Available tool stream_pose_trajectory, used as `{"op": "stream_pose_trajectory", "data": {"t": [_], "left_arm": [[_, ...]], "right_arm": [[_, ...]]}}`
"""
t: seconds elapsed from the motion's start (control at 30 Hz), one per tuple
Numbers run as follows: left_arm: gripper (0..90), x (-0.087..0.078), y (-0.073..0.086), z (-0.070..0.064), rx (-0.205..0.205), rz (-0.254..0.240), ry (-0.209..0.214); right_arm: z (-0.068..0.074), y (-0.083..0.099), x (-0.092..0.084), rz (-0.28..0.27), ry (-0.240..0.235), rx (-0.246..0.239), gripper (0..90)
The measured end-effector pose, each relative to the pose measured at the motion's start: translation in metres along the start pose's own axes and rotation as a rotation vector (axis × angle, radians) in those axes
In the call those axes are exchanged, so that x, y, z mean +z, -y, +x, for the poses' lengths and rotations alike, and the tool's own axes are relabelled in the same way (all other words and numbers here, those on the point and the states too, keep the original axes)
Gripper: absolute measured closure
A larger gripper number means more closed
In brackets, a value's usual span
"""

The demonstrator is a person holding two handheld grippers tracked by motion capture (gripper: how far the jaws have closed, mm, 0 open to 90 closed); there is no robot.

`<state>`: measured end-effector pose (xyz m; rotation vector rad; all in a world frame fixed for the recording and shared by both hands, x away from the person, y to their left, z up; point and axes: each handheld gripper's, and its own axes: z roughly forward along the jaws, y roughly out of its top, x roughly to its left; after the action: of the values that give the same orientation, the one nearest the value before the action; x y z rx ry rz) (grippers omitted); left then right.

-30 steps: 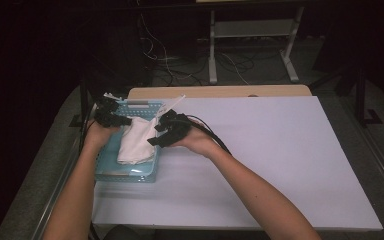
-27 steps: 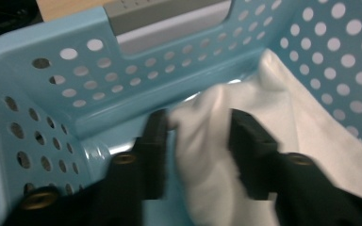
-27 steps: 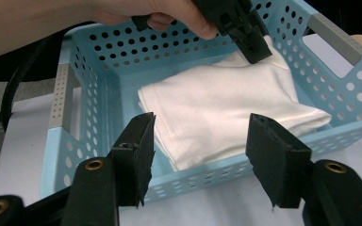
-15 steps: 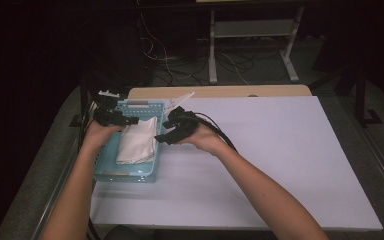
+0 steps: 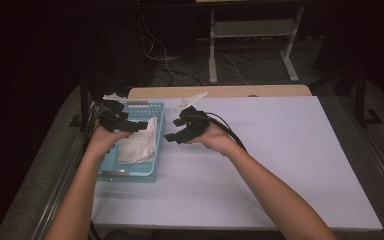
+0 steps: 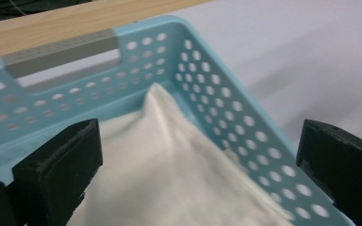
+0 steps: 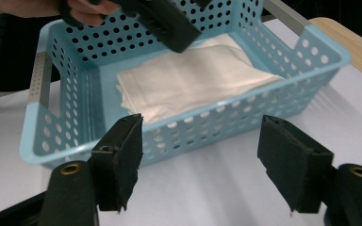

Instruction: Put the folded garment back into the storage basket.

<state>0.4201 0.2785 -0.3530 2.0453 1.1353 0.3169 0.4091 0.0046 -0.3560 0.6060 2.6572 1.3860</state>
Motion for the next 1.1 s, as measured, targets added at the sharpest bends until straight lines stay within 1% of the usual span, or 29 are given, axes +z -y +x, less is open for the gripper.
{"op": "stream_pose_trajectory", "data": {"t": [0.13, 0.2, 0.33, 0.4, 0.57, 0.63, 0.73, 0.87, 0.97, 1.1], "left_arm": [[0.0, 0.001, 0.002, -0.012, 0.012, -0.004, 0.02], [0.0, 0.002, 0.004, -0.018, 0.016, 0.002, 0.026], [0.0, 0.002, 0.006, -0.029, 0.024, -0.009, 0.035], [0.0, 0.003, 0.007, -0.034, 0.031, -0.012, 0.039], [0.0, 0.003, 0.009, -0.049, 0.059, -0.014, 0.056], [0.0, 0.003, 0.01, -0.056, 0.068, -0.024, 0.058], [0.0, 0.003, 0.012, -0.064, 0.079, -0.028, 0.079], [0.0, 0.002, 0.016, -0.075, 0.095, -0.049, 0.099], [0.0, -0.001, 0.019, -0.083, 0.109, -0.058, 0.112], [0.0, -0.004, 0.024, -0.093, 0.122, -0.086, 0.138]], "right_arm": [[-0.006, 0.011, -0.012, -0.006, 0.011, 0.016, 26.2], [-0.009, 0.017, -0.018, -0.015, 0.022, 0.021, 23.5], [-0.015, 0.032, -0.031, -0.014, 0.049, 0.025, 19.3], [-0.018, 0.039, -0.039, -0.02, 0.063, 0.037, 17.5], [-0.025, 0.054, -0.057, -0.036, 0.09, 0.052, 14.7], [-0.026, 0.06, -0.063, -0.038, 0.097, 0.054, 13.9], [-0.026, 0.07, -0.074, -0.041, 0.111, 0.059, 13.3], [-0.027, 0.084, -0.087, -0.044, 0.13, 0.072, 11.4], [-0.027, 0.096, -0.097, -0.039, 0.141, 0.077, 9.2], [-0.024, 0.114, -0.111, -0.03, 0.153, 0.09, 5.0]]}}
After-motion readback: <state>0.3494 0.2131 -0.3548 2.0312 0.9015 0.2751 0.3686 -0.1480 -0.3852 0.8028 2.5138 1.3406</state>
